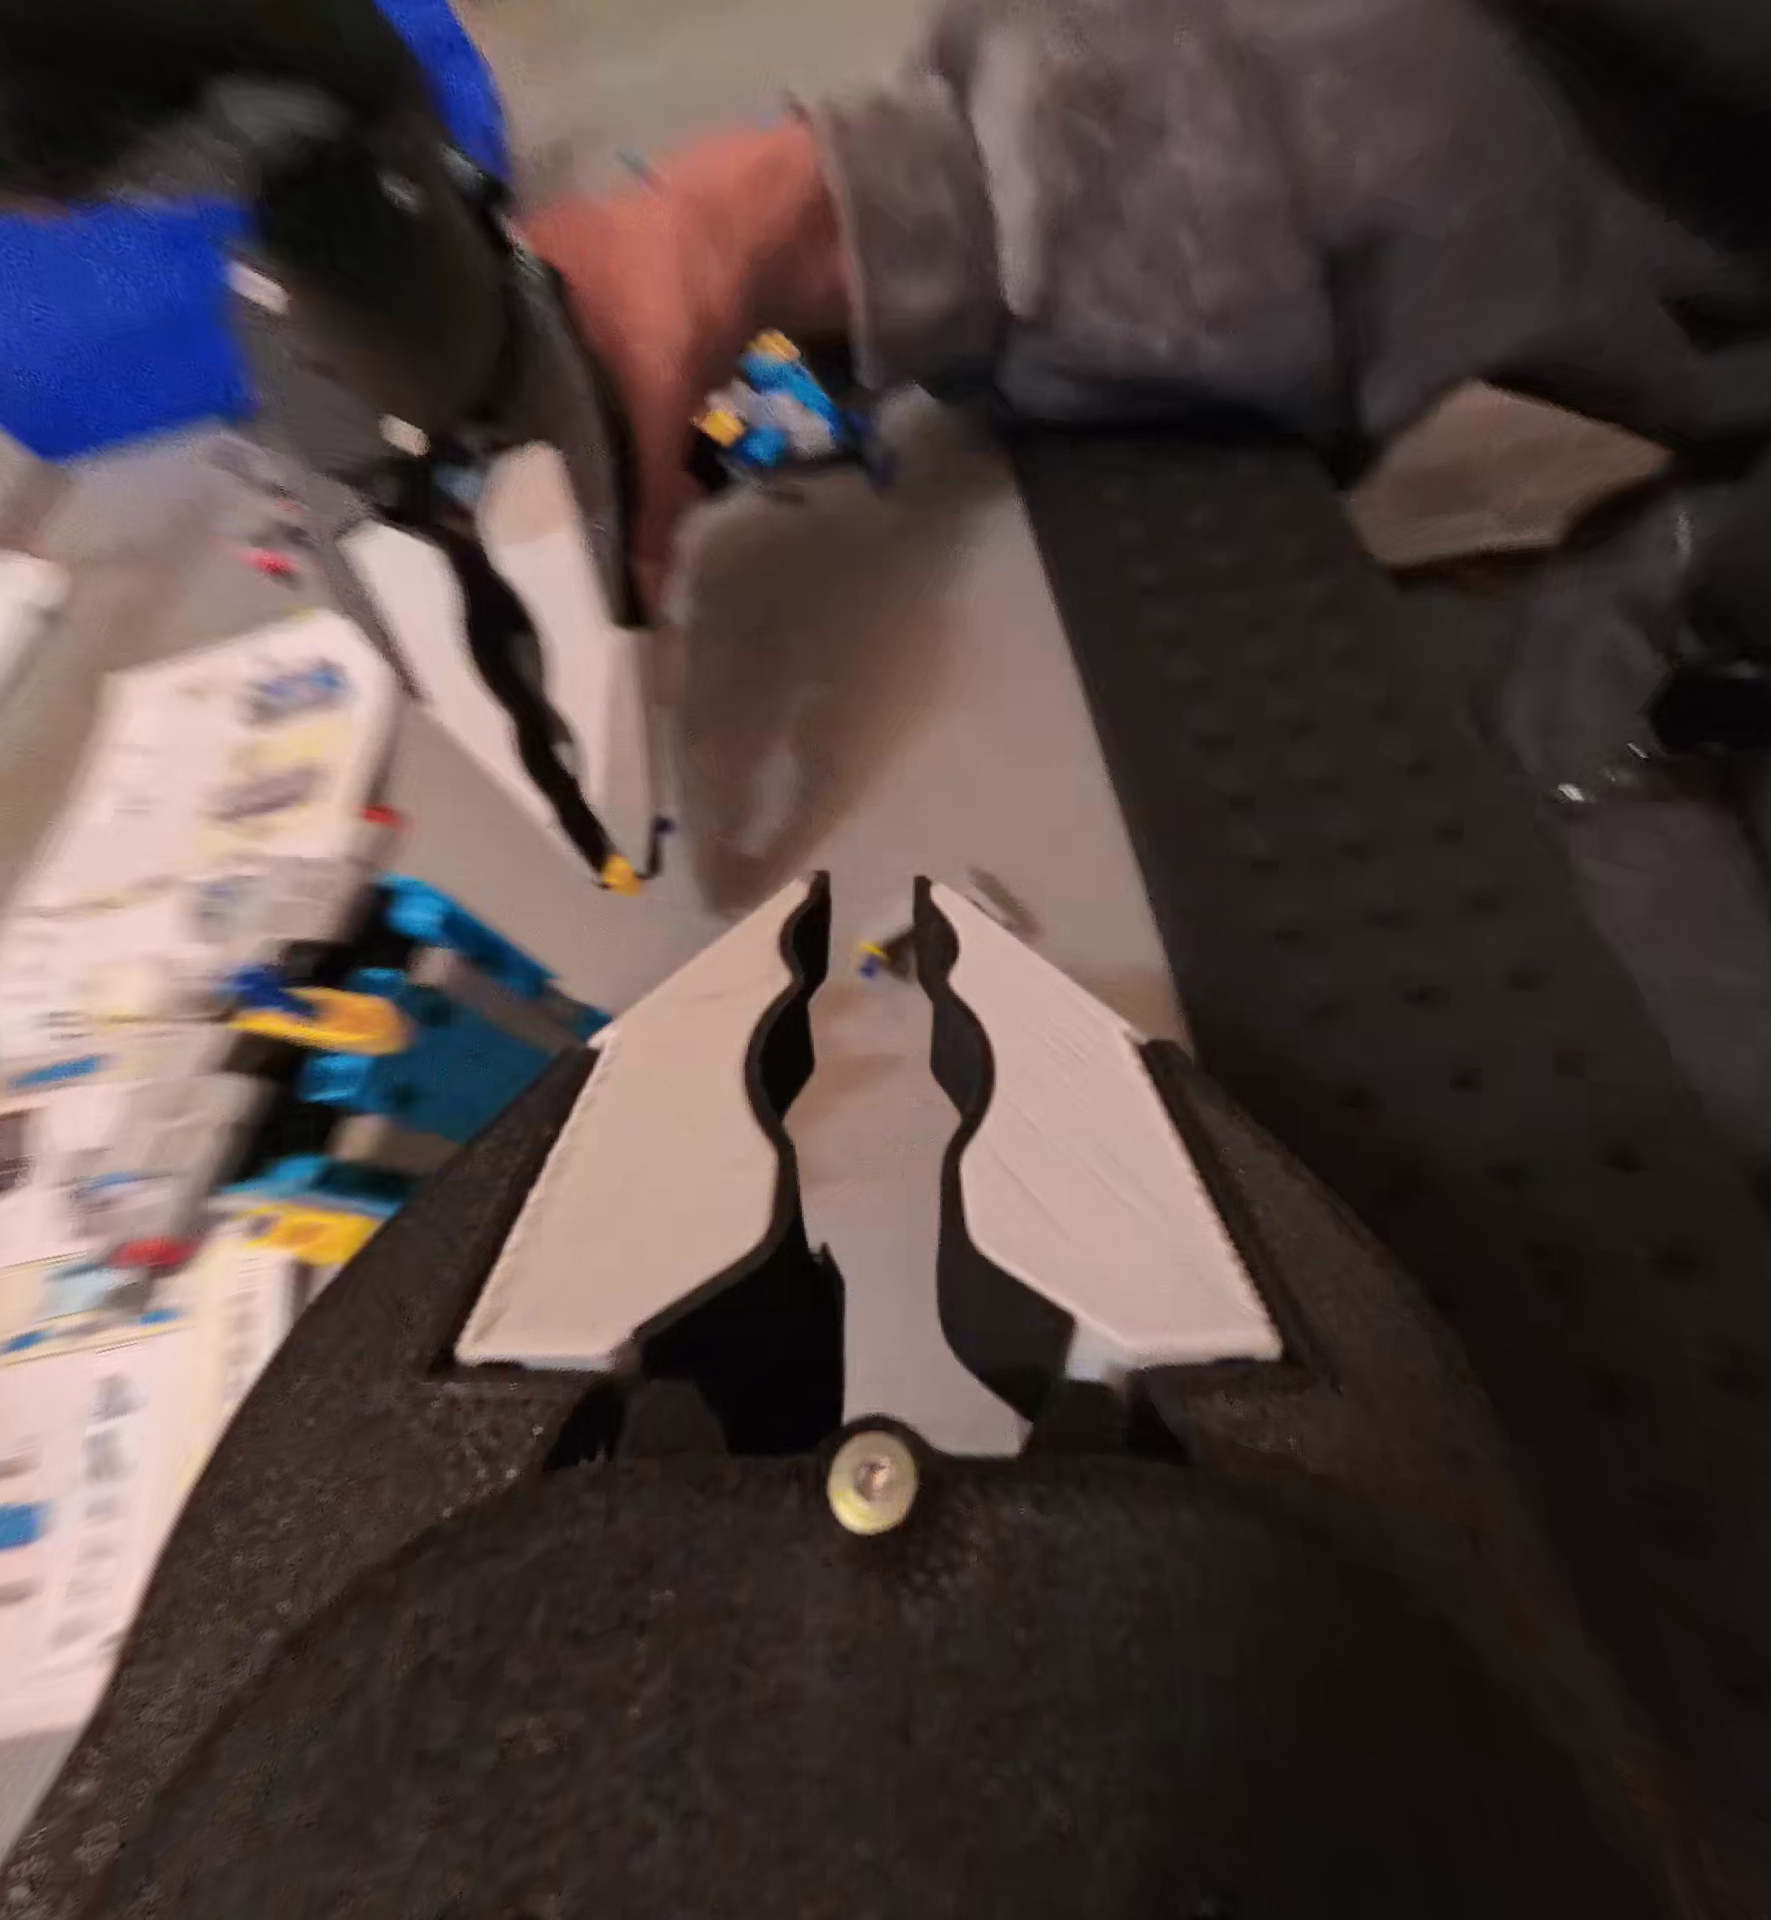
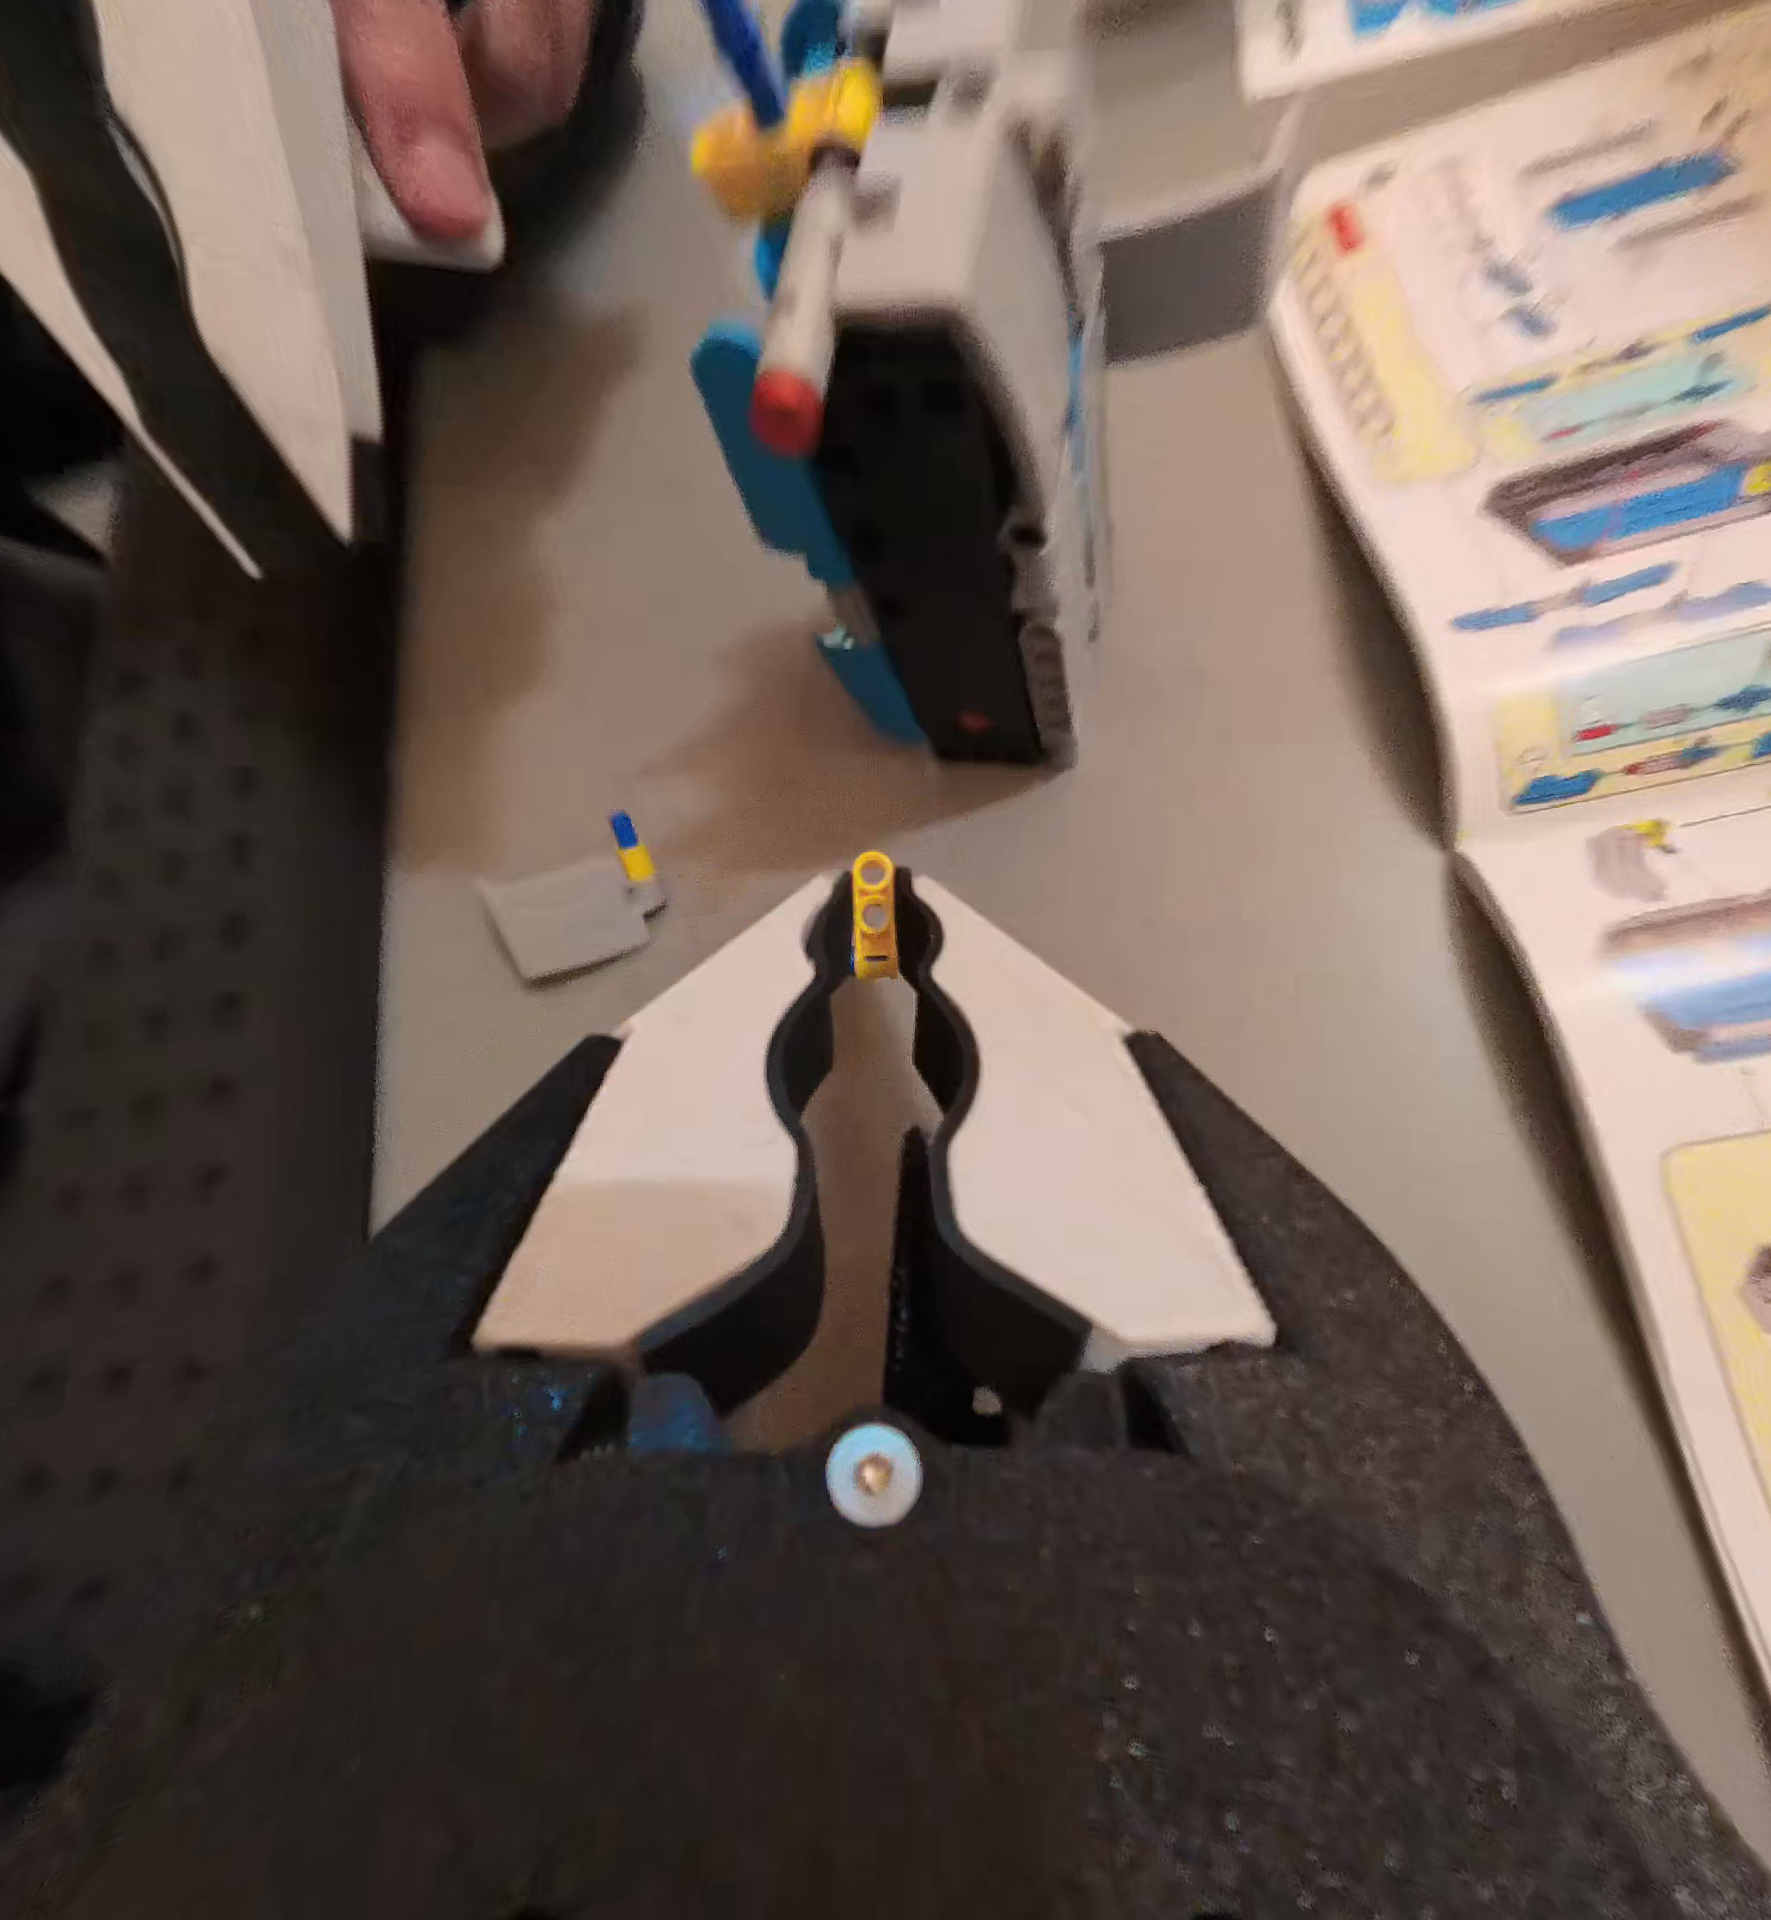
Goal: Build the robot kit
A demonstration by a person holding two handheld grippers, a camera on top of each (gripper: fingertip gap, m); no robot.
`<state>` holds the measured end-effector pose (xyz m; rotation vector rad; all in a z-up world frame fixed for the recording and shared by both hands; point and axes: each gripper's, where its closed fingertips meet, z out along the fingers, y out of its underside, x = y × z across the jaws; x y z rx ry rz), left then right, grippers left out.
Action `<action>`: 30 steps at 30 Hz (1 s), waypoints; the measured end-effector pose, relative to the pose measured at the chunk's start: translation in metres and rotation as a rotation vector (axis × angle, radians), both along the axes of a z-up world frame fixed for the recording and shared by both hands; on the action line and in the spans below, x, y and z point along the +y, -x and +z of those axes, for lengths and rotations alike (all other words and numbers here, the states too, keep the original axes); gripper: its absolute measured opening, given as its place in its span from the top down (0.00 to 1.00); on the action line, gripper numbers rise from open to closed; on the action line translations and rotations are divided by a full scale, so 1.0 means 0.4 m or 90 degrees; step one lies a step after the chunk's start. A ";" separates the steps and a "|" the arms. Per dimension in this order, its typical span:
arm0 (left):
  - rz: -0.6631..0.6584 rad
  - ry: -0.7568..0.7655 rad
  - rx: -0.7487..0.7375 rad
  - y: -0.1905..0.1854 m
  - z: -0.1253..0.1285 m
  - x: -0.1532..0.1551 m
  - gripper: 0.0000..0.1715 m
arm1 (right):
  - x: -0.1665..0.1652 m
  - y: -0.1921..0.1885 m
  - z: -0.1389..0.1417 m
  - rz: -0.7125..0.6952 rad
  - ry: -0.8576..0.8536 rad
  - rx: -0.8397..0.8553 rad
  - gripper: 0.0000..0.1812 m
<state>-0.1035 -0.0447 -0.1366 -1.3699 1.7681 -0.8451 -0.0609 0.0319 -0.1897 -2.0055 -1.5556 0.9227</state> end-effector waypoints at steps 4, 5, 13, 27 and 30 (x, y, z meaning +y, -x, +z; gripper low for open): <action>0.025 -0.007 0.121 -0.015 -0.129 0.012 0.89 | -0.028 -0.001 -0.051 0.044 -0.033 -0.079 0.96; 0.046 -0.018 0.140 -0.018 -0.149 0.026 0.89 | -0.034 -0.005 -0.063 0.053 -0.033 -0.096 0.96; -0.004 0.035 0.111 -0.008 -0.131 0.004 0.89 | -0.024 0.001 -0.059 0.036 -0.072 -0.107 0.86; -0.063 0.259 -0.128 0.025 0.032 0.019 0.89 | -0.169 0.048 -0.063 -0.247 -0.053 -0.126 0.95; -0.069 0.301 -0.165 0.008 0.047 0.007 0.89 | -0.143 0.012 -0.042 -0.287 -0.084 -0.112 0.97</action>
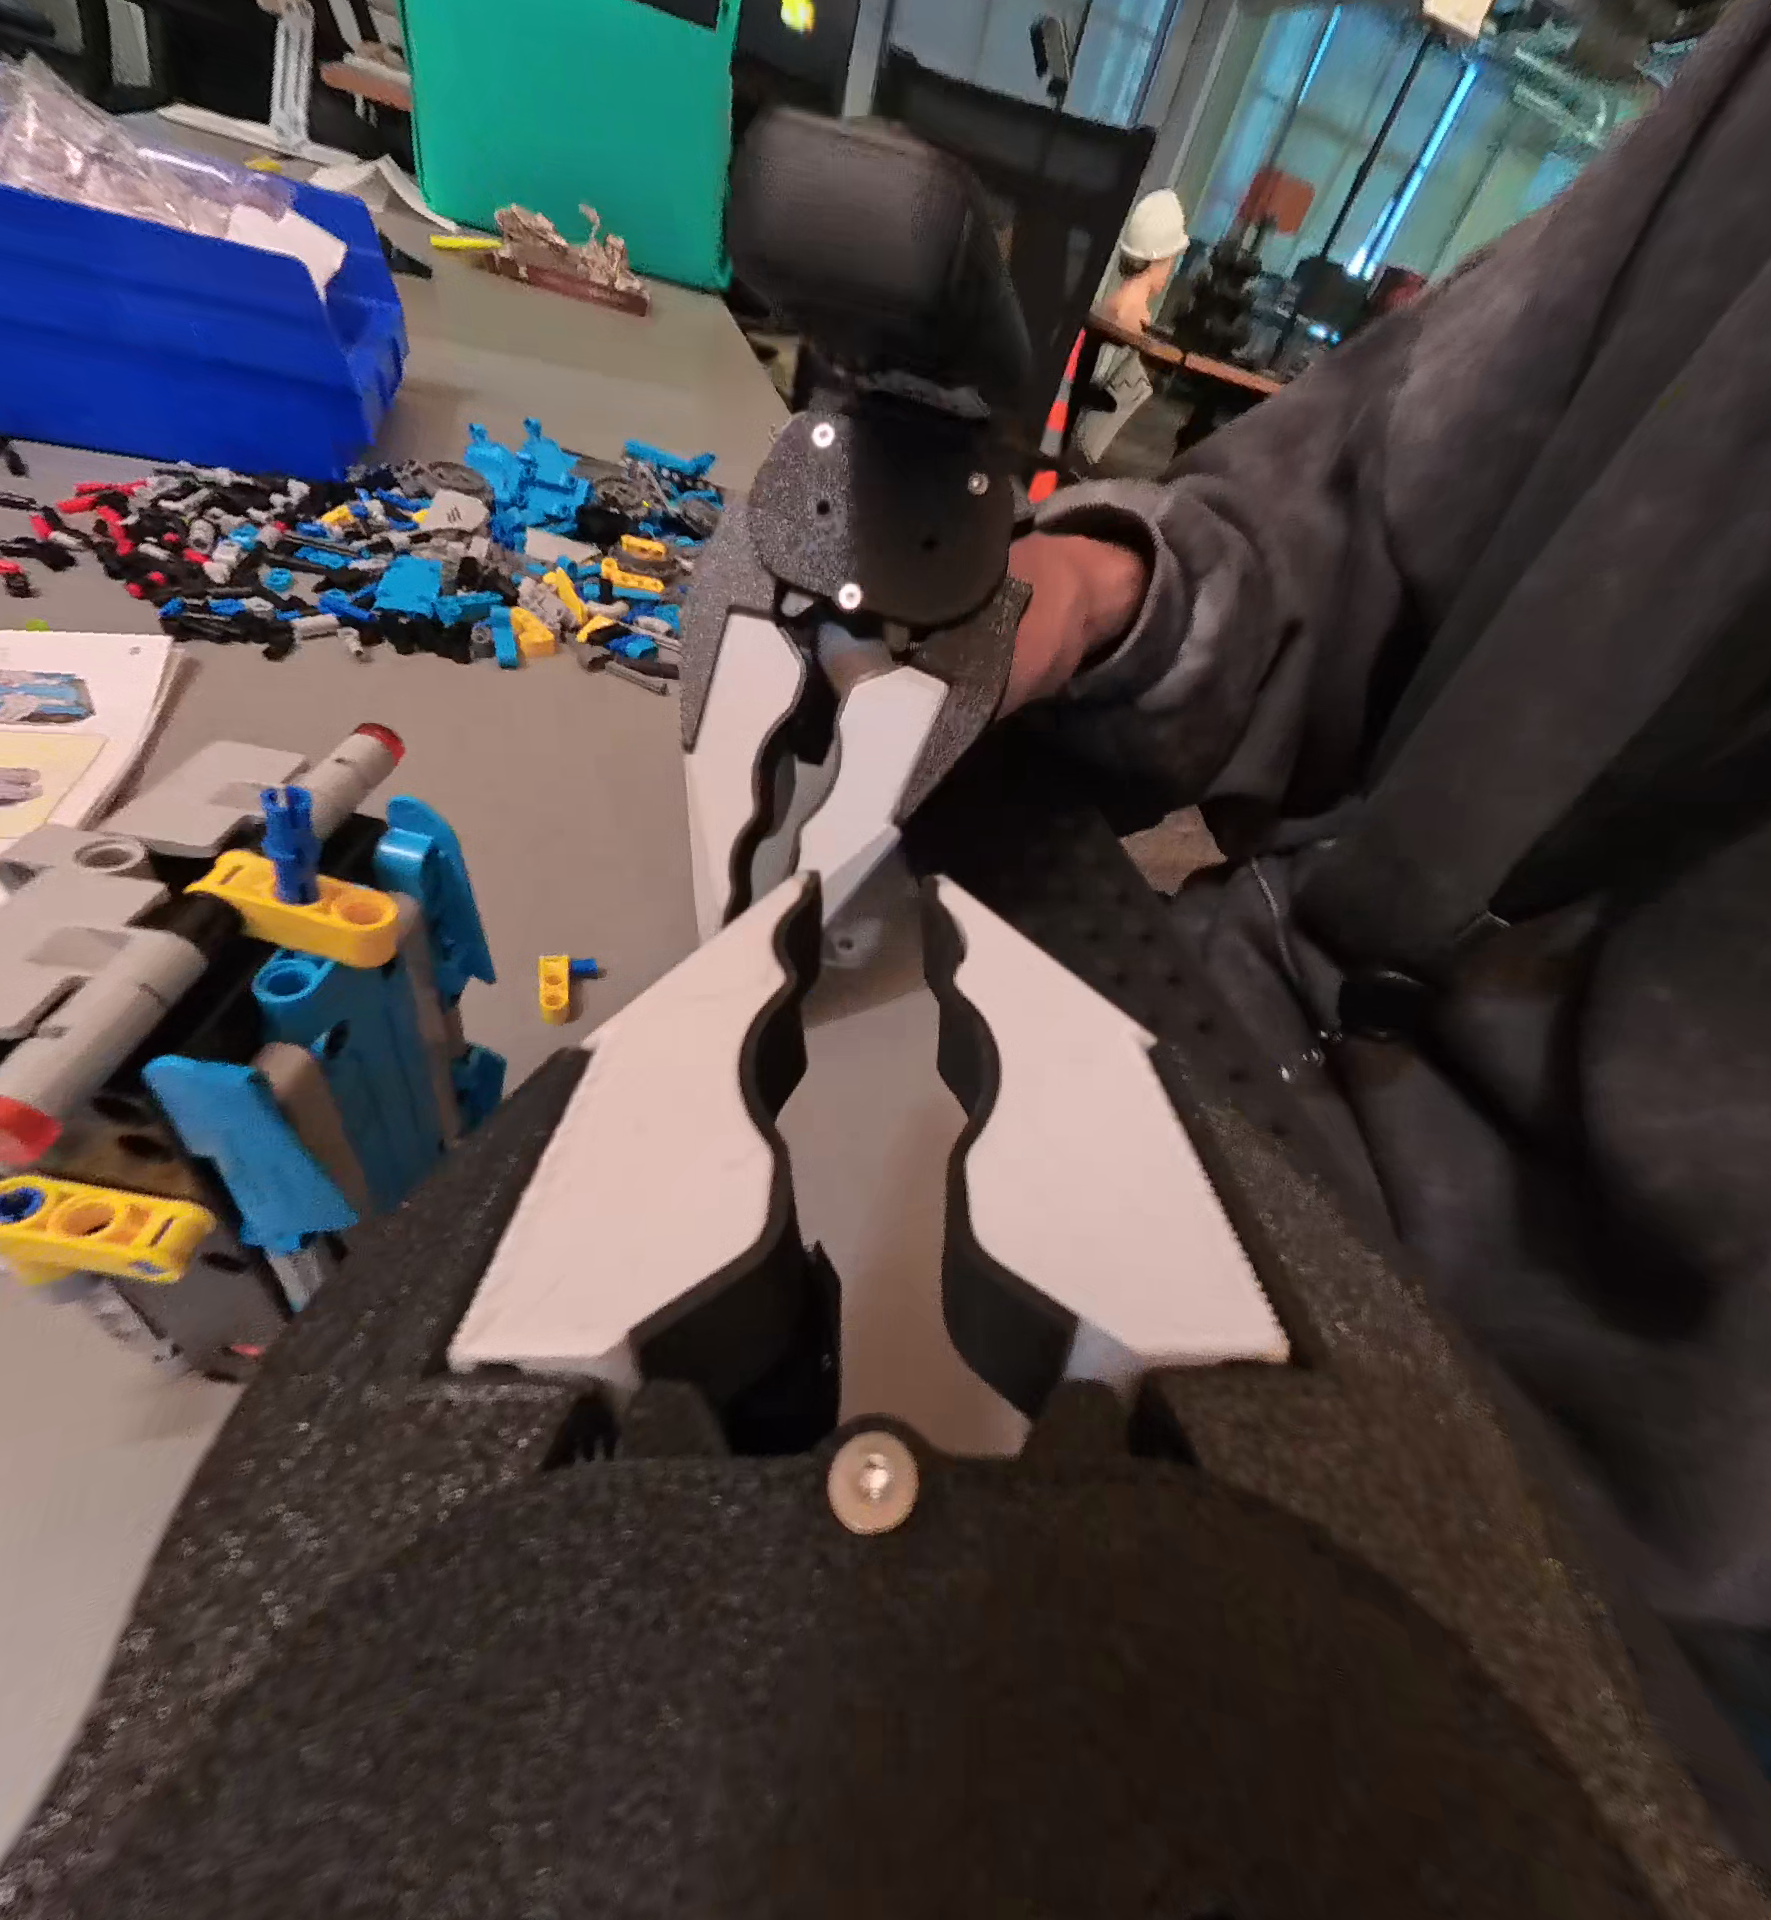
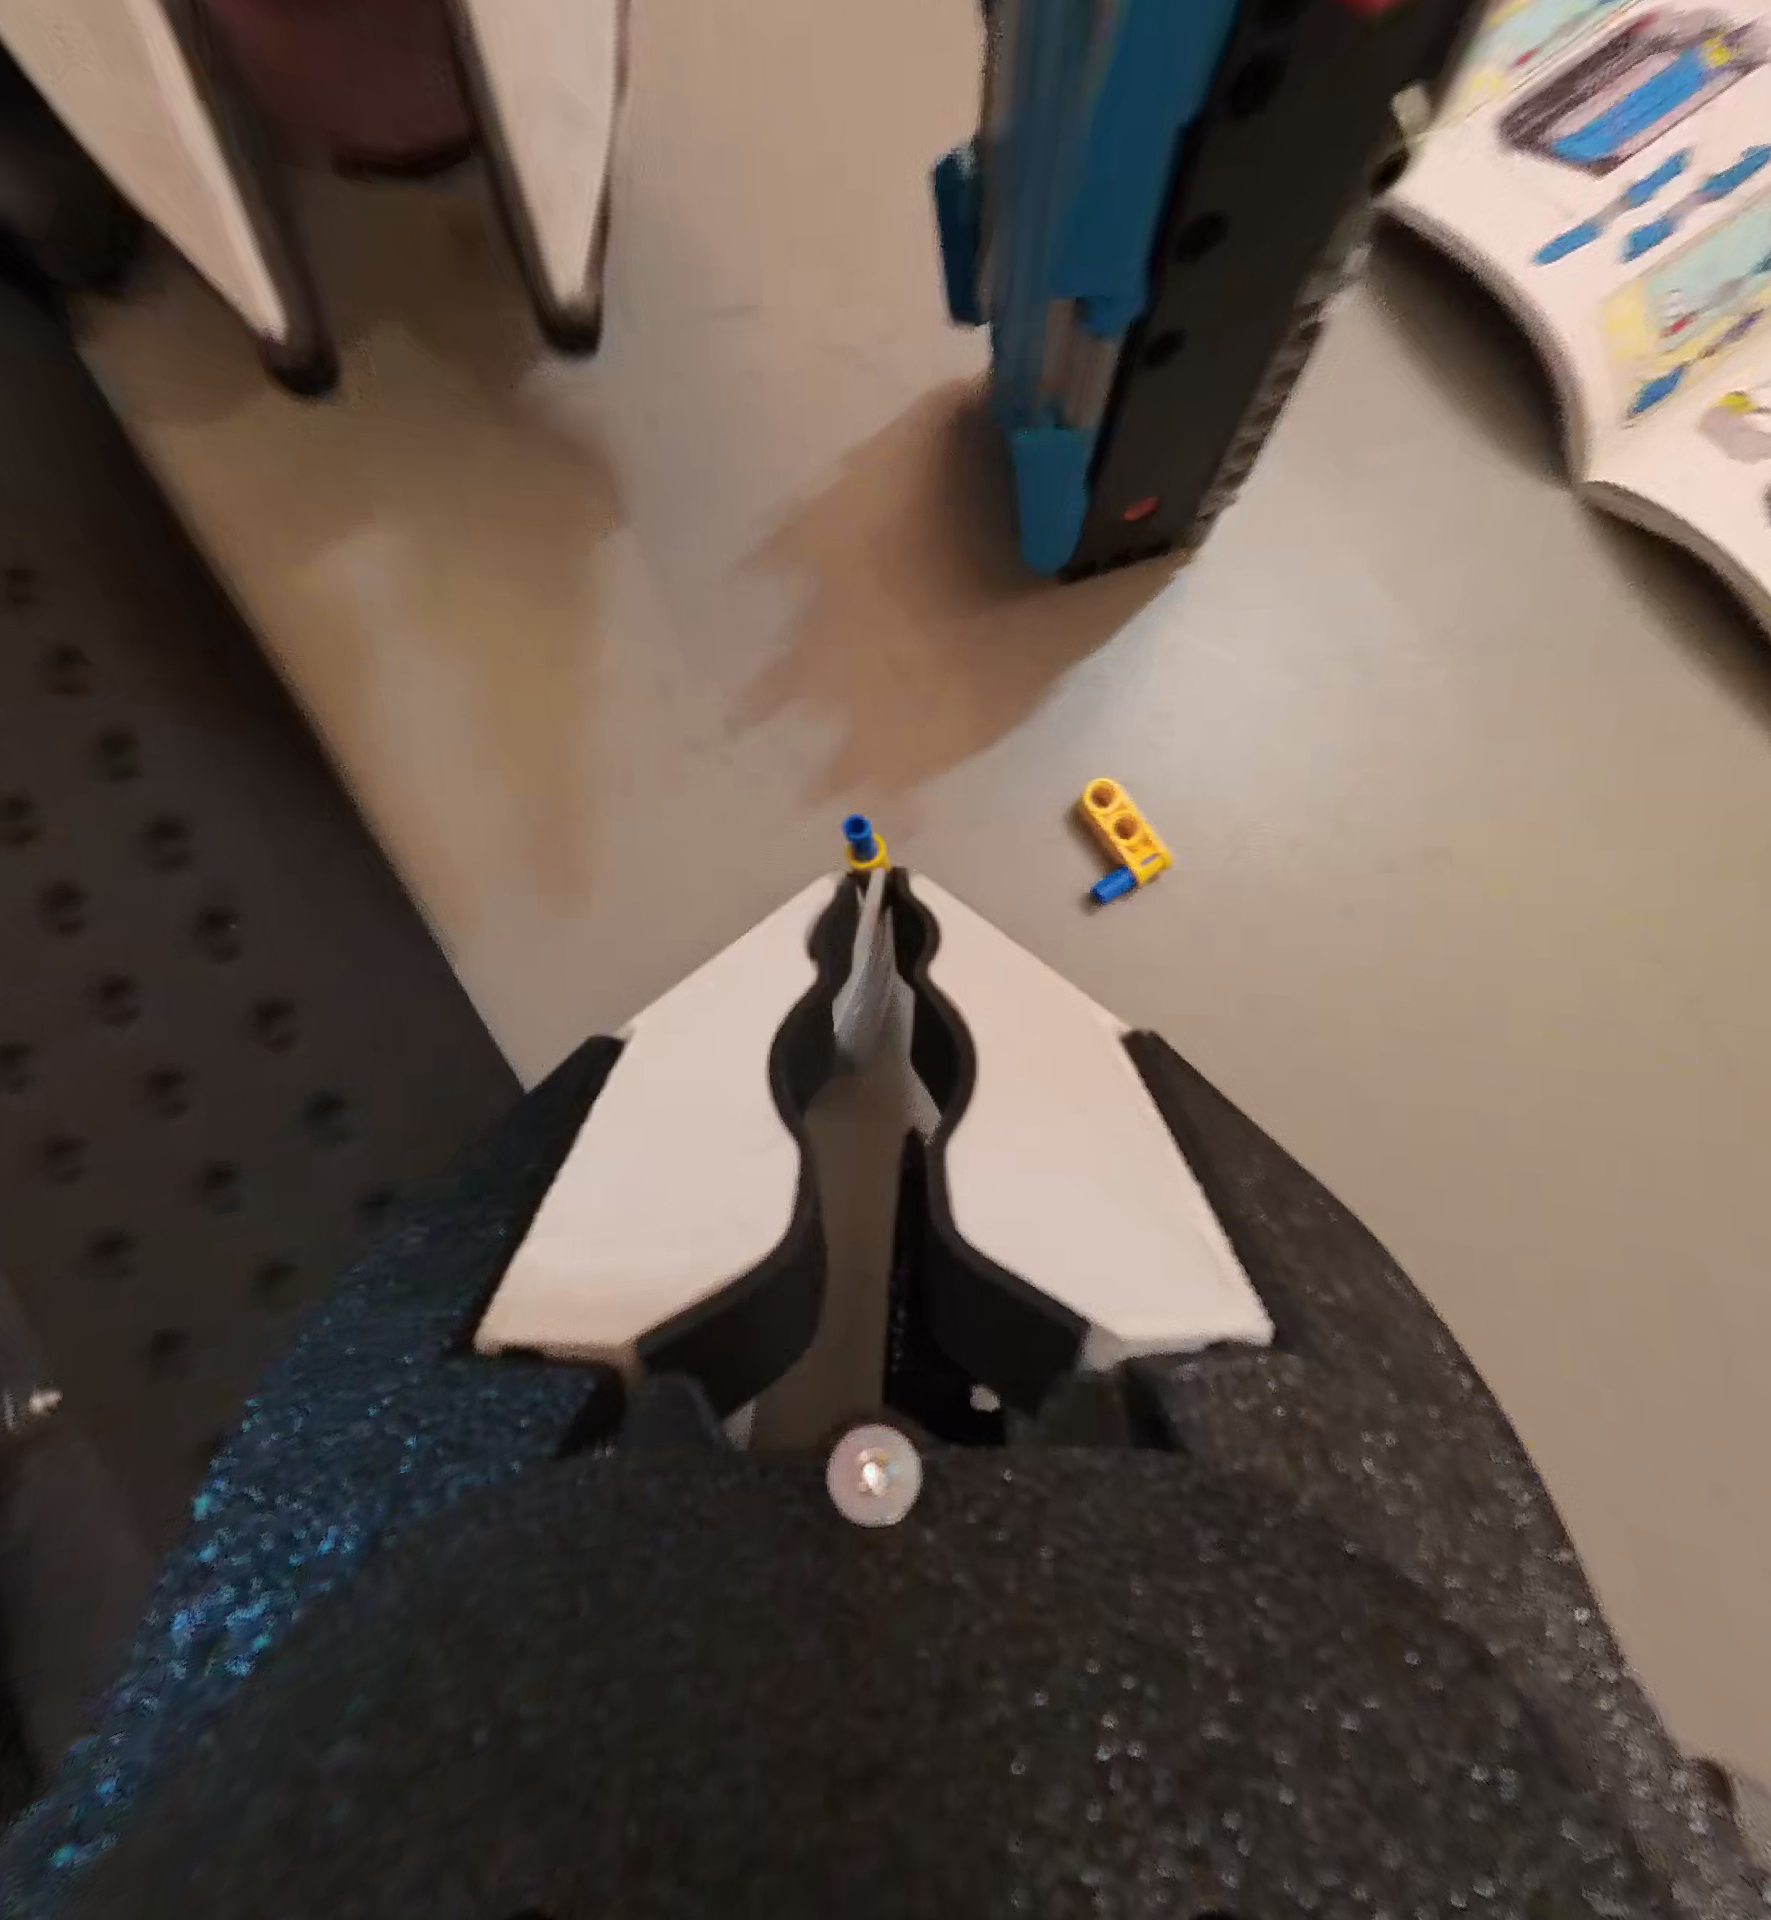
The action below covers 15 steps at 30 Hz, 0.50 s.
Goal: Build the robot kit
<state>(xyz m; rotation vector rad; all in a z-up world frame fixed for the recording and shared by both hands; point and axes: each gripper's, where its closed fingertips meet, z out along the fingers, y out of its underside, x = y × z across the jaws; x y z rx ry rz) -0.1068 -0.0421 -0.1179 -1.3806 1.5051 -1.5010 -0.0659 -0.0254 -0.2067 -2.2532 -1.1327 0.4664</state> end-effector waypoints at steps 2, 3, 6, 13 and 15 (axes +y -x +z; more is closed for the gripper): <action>0.017 -0.013 -0.008 -0.015 -0.007 -0.003 0.89 | -0.001 0.017 0.047 -0.018 0.031 0.151 0.97; 0.029 -0.024 -0.013 -0.023 -0.009 -0.004 0.88 | -0.009 0.033 0.084 -0.009 0.060 0.260 0.97; 0.060 0.005 -0.077 -0.045 0.022 -0.008 0.86 | -0.021 0.035 0.229 0.042 0.080 0.582 0.97; 0.093 0.092 -0.155 -0.059 0.080 -0.006 0.86 | -0.015 0.016 0.332 0.036 0.028 0.769 0.97; 0.082 0.104 -0.153 -0.061 0.078 -0.012 0.86 | -0.014 0.033 0.331 0.029 0.023 0.775 0.97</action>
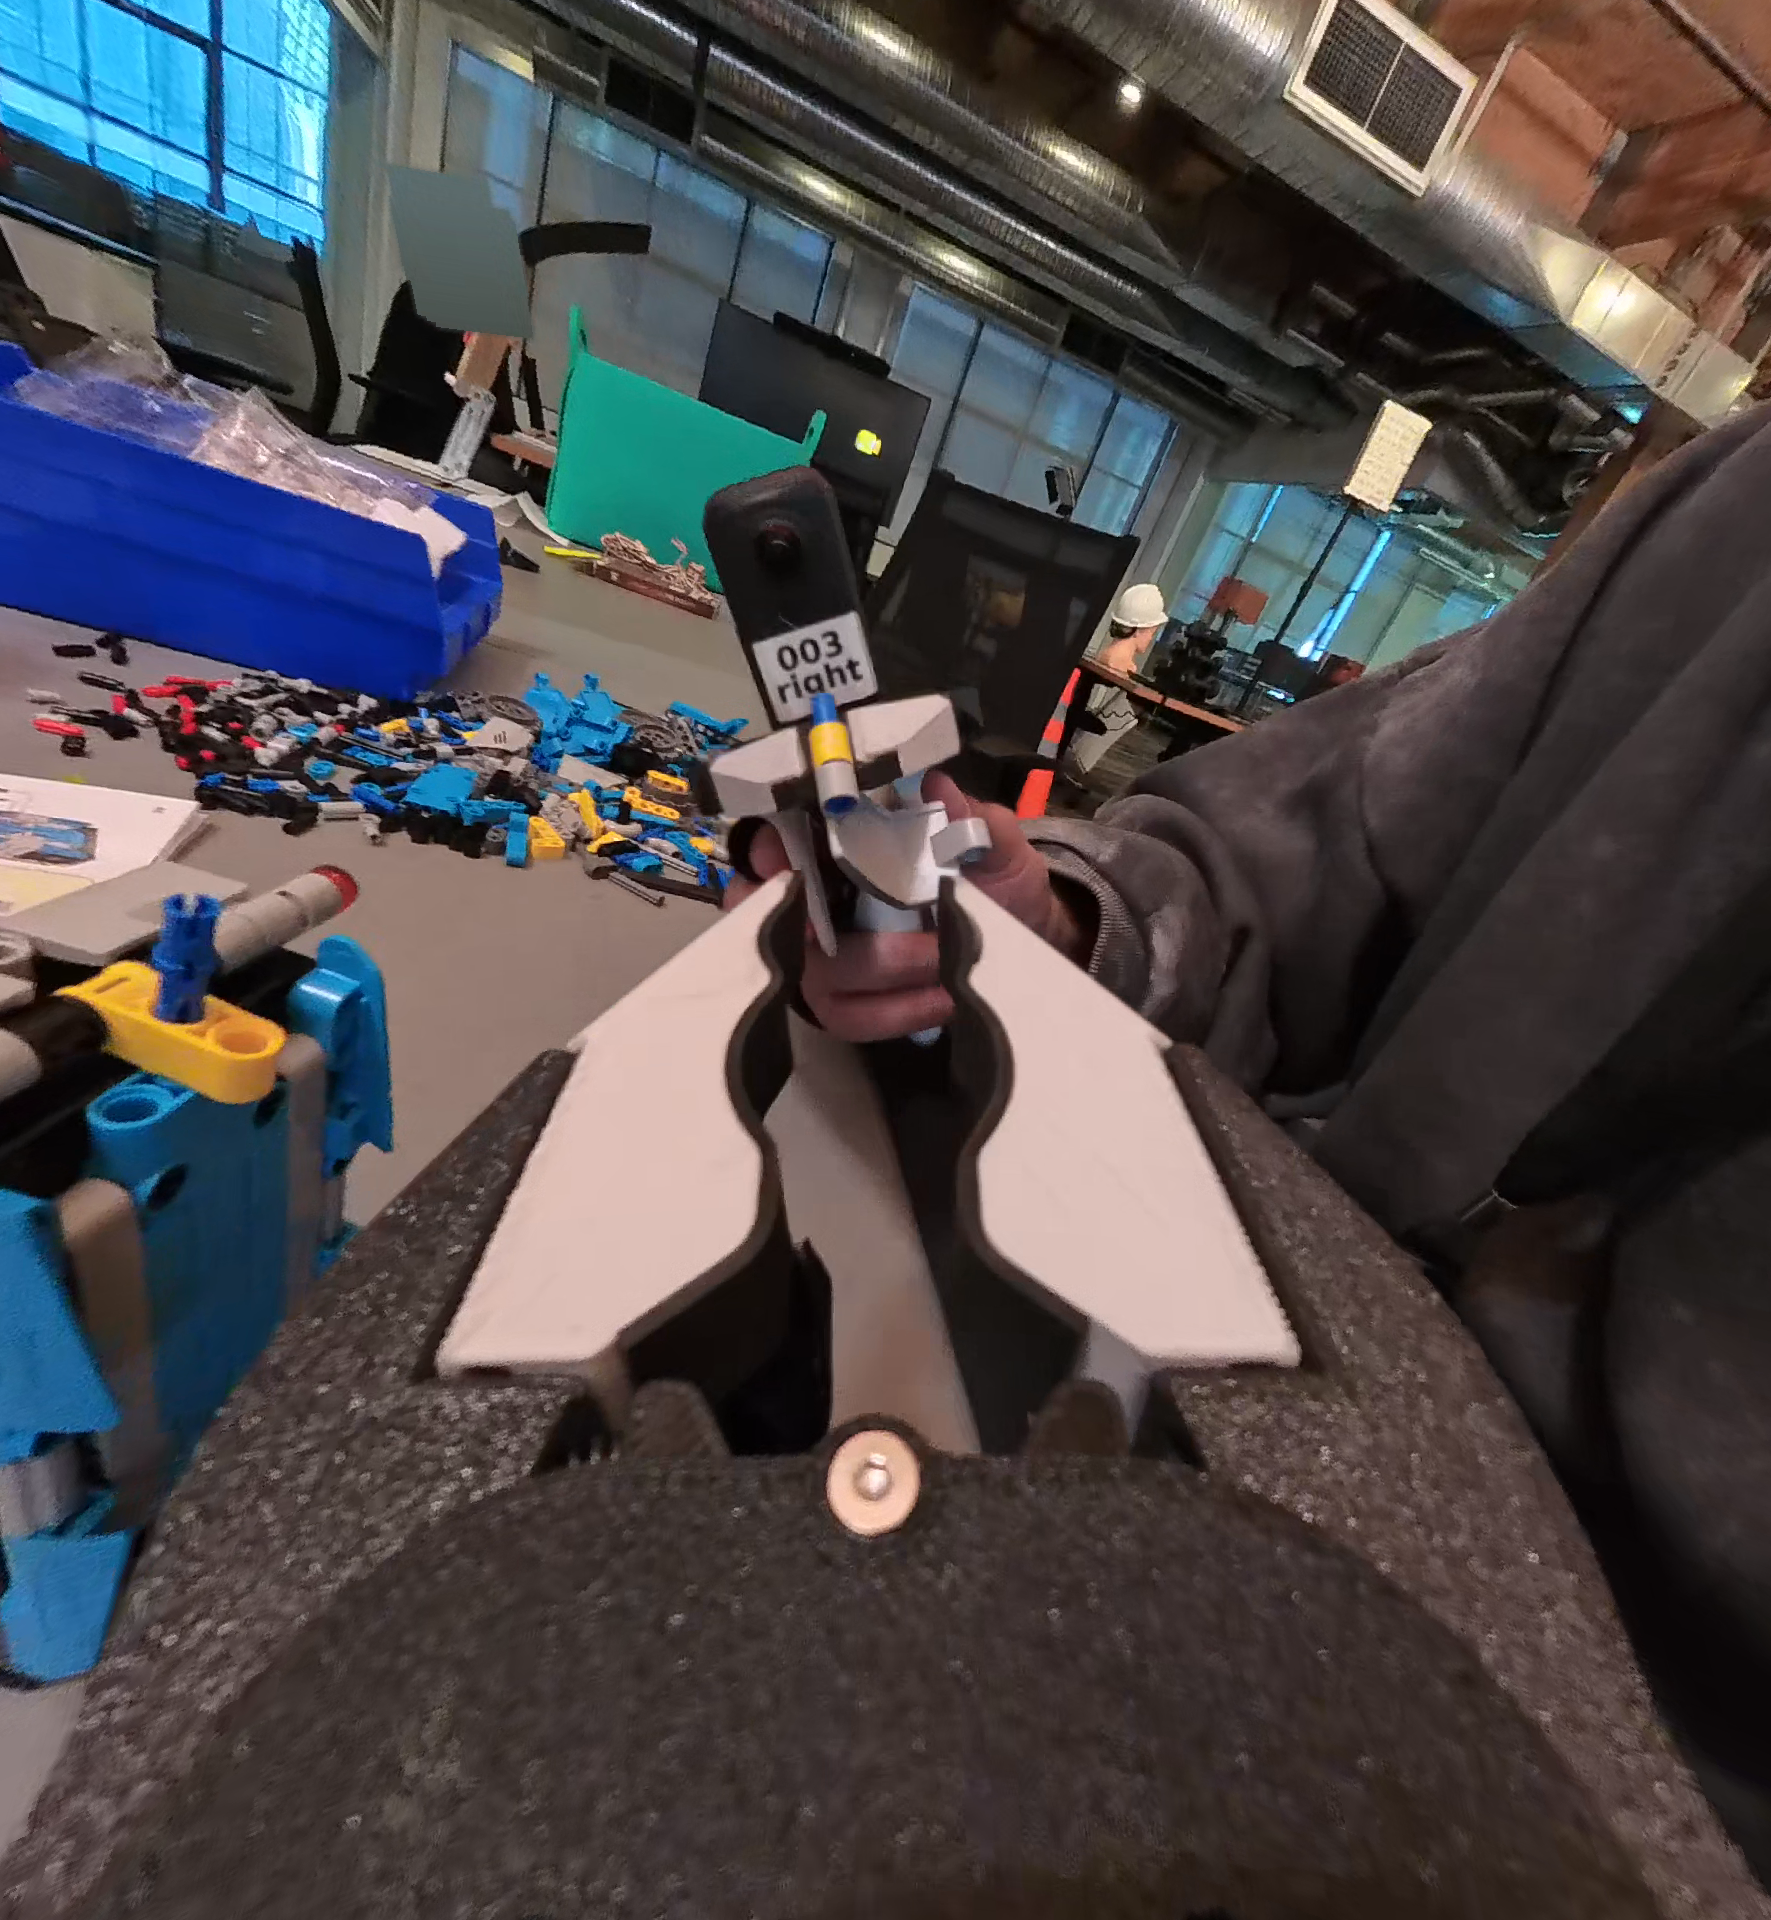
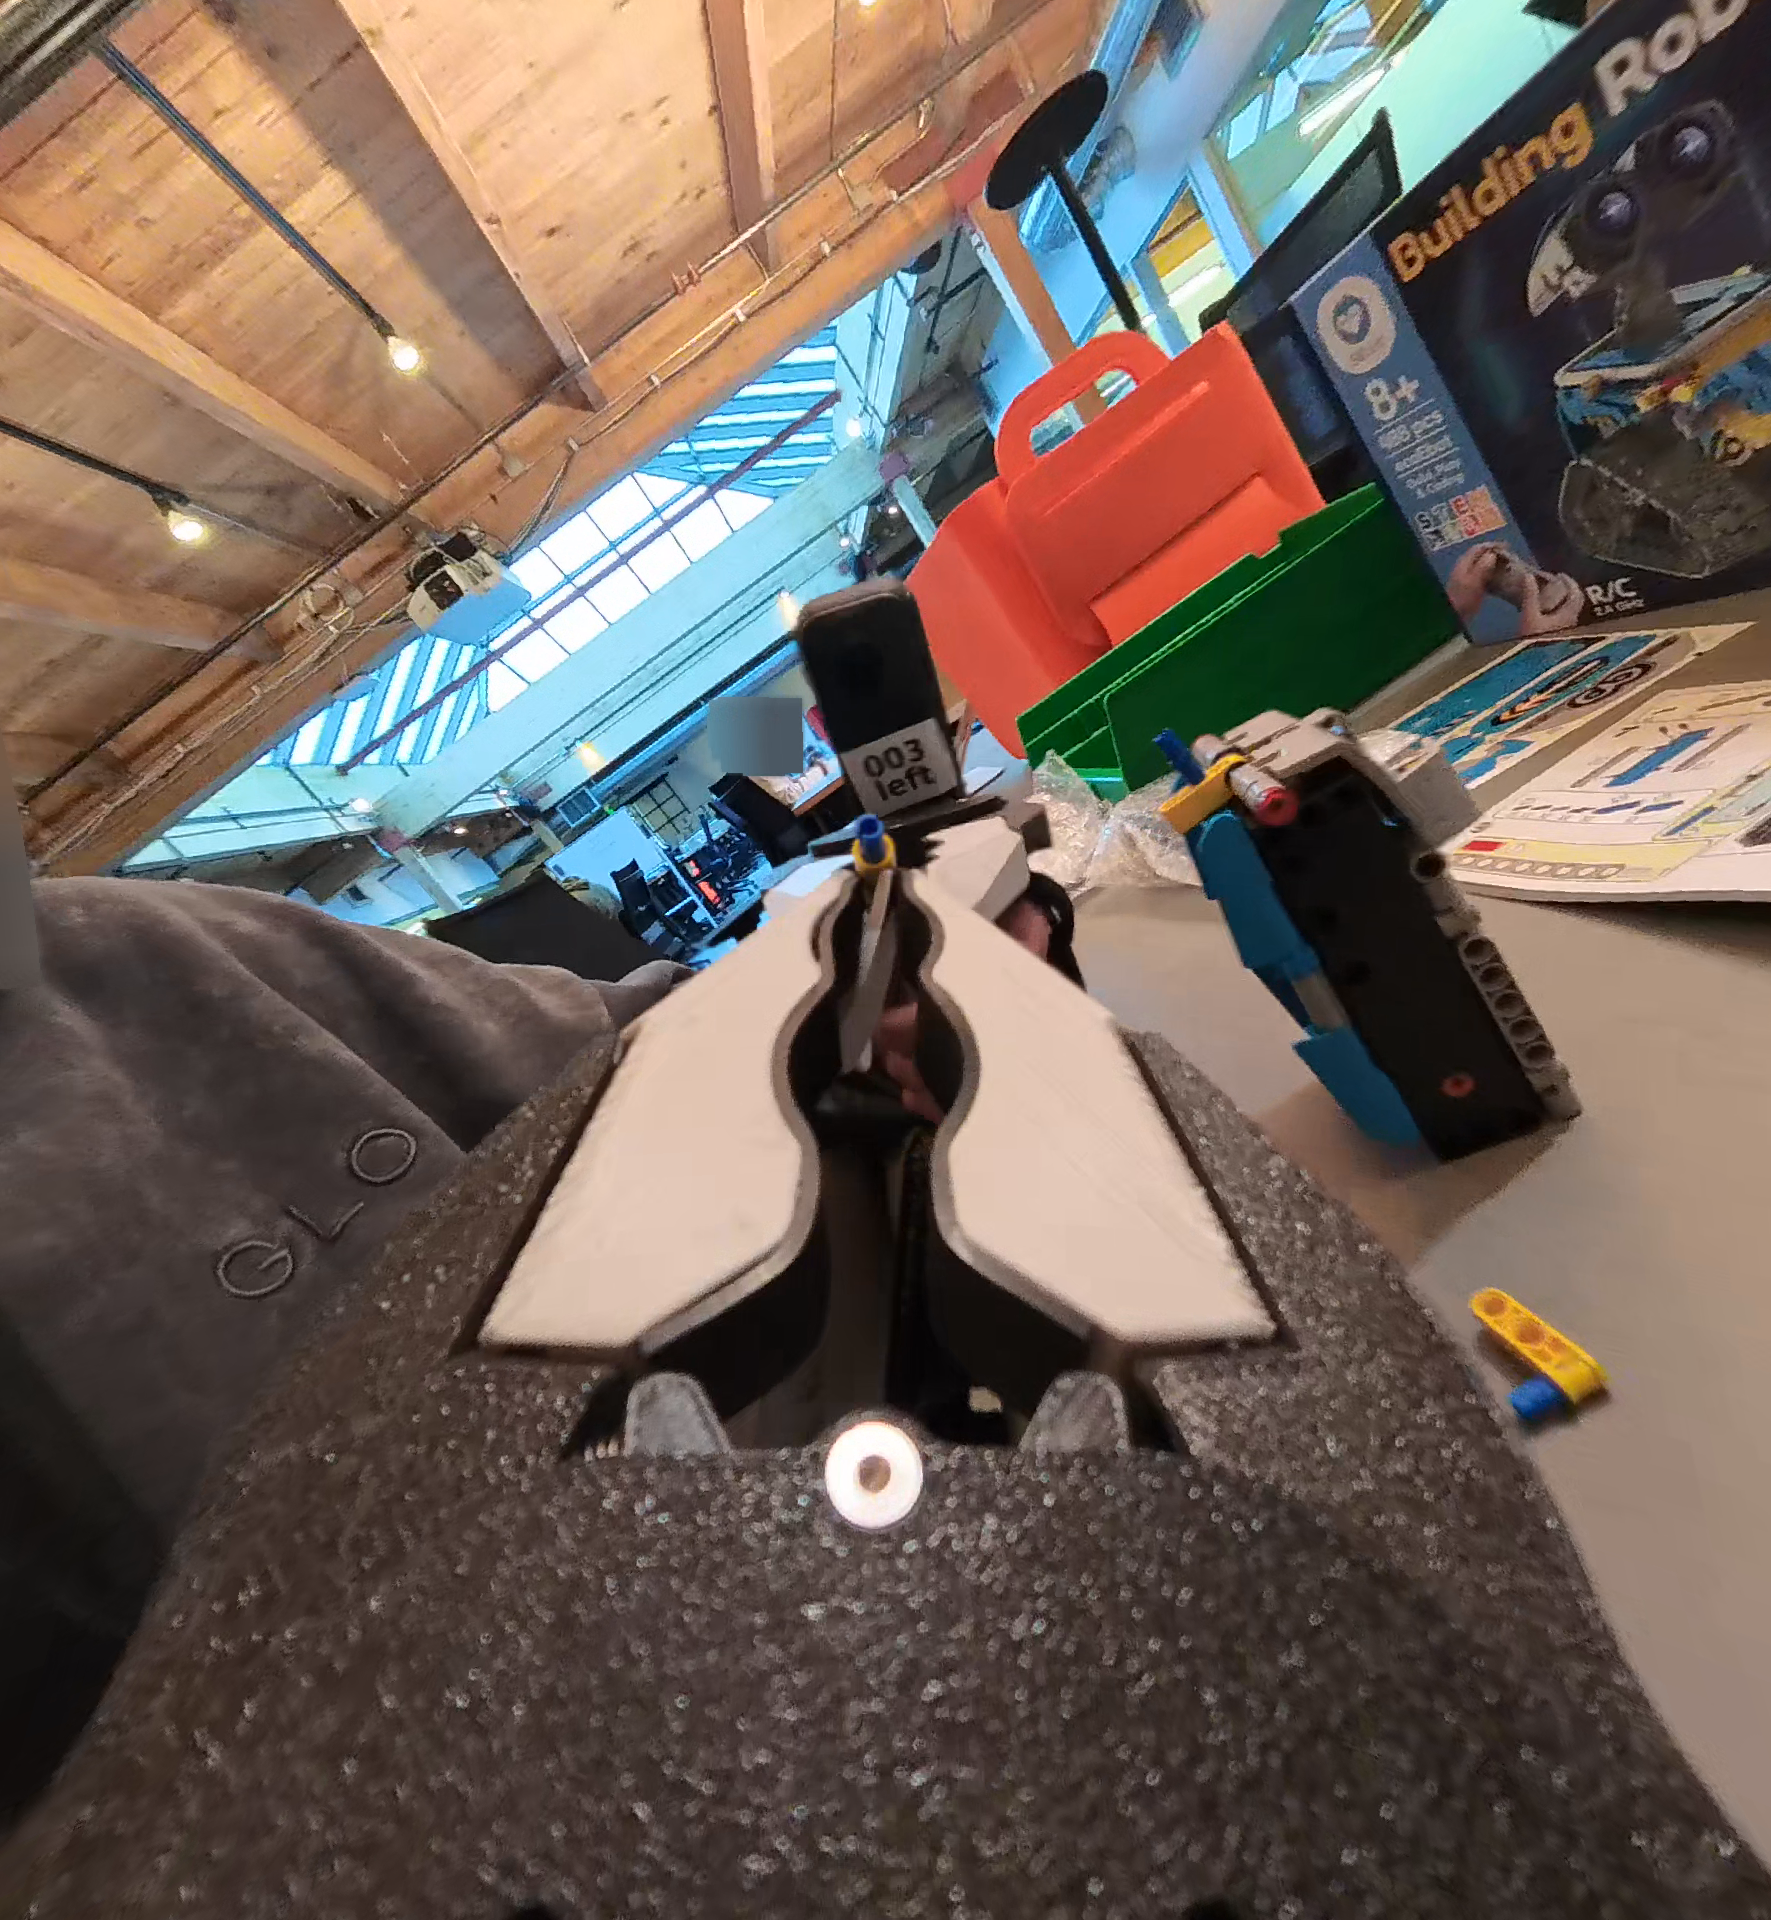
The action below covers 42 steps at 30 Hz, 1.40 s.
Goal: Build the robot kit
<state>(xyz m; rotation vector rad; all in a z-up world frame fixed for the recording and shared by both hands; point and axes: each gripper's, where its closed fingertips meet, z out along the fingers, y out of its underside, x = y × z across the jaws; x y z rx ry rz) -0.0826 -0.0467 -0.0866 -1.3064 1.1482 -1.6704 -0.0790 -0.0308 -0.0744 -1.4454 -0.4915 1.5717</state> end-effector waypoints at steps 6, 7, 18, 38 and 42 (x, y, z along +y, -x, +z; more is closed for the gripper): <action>-0.007 -0.016 0.035 -0.003 -0.021 -0.004 0.99 | -0.015 0.043 -0.017 0.015 -0.017 -0.046 0.97; -0.009 -0.016 0.038 0.001 -0.023 -0.001 0.99 | -0.016 0.044 -0.021 0.013 -0.021 -0.056 0.96; 0.038 -0.032 0.046 -0.001 -0.027 0.024 0.94 | 0.006 0.020 -0.059 0.040 0.055 -0.069 0.99; 0.174 -0.105 -0.040 0.018 0.037 0.069 0.96 | 0.026 0.070 -0.030 -0.016 0.075 0.016 0.98; 0.191 -0.150 -0.041 0.018 0.037 0.066 0.96 | 0.022 0.080 -0.034 -0.001 0.081 0.016 0.99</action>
